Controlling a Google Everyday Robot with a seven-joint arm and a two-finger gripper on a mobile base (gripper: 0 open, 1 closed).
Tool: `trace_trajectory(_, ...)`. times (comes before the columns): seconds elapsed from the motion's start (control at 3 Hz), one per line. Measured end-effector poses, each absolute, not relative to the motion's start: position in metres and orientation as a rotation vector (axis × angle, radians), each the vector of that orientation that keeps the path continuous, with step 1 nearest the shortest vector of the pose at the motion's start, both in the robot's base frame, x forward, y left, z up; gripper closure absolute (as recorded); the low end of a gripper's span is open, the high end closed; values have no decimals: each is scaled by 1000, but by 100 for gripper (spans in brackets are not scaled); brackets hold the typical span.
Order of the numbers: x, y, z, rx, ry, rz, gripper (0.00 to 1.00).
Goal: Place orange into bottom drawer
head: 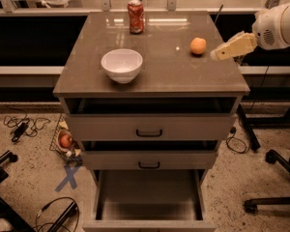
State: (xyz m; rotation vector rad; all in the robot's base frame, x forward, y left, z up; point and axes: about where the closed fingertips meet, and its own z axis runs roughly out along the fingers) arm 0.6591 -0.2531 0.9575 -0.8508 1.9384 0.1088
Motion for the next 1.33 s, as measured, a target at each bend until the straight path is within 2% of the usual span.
trace_trajectory(0.33, 689, -242, 953, -775, 1899, 172, 0)
trace_trajectory(0.67, 751, -227, 940, -649, 1793, 296, 0)
trace_trajectory(1.33, 819, -215, 900, -556, 1746, 378, 0)
